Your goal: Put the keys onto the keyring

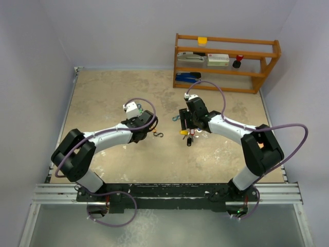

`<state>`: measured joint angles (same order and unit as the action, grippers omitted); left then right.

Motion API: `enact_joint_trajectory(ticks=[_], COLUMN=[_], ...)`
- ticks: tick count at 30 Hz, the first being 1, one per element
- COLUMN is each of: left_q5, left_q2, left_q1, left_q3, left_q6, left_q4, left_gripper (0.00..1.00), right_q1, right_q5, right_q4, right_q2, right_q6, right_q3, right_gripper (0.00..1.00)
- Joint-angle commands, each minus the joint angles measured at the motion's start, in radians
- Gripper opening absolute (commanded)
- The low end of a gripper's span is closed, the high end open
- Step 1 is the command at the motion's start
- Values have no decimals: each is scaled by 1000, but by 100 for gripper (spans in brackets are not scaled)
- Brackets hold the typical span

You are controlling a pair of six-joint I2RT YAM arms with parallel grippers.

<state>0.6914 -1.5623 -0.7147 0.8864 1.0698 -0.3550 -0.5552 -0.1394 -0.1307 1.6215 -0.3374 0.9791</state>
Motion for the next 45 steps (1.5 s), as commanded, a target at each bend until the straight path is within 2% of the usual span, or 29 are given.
enact_joint_trajectory(ticks=[1,4,7,8,9,12,19,25,31,39,45], left_q5=[-35,-48,-98,-114,-127,-140,-126,-144,-145,-132,-130], left_q2=[-14,7,51,69,90,137,176,151,126,126,117], left_q1=[2,2,10,14,17,30,35,37,37,37,37], left_q3=[23,0,-52,-73,-91,-127,-141,-123,-106,-114,-103], left_q6=[-8,-23,-48,-56,-66,-94,-115,-123,-119,-102,-110], left_q4=[29,70,157,193,223,276,282,277,259,244,236], left_gripper=[26,33,46,56,60,65,69,69,70,70,70], right_q1=[3,3,3,4,3,3,3,3,33,177,193], right_q5=[-12,-14,-22,-26,-31,-42,-40,-87,-134,-38,6], right_q4=[-4,-7,-12,-11,-7,-1,3,13,-48,-35,-38], right_q2=[-36,-28,-36,-44,-52,-69,-81,-134,-148,-164,-141], right_q6=[-6,-8,-9,-11,-12,-12,-14,-35,-50,-53,-55], right_q3=[9,13,12,9,4,-6,4,-32,-34,-100,-100], right_gripper=[67,67,67,67,67,67,68,77,78,78,77])
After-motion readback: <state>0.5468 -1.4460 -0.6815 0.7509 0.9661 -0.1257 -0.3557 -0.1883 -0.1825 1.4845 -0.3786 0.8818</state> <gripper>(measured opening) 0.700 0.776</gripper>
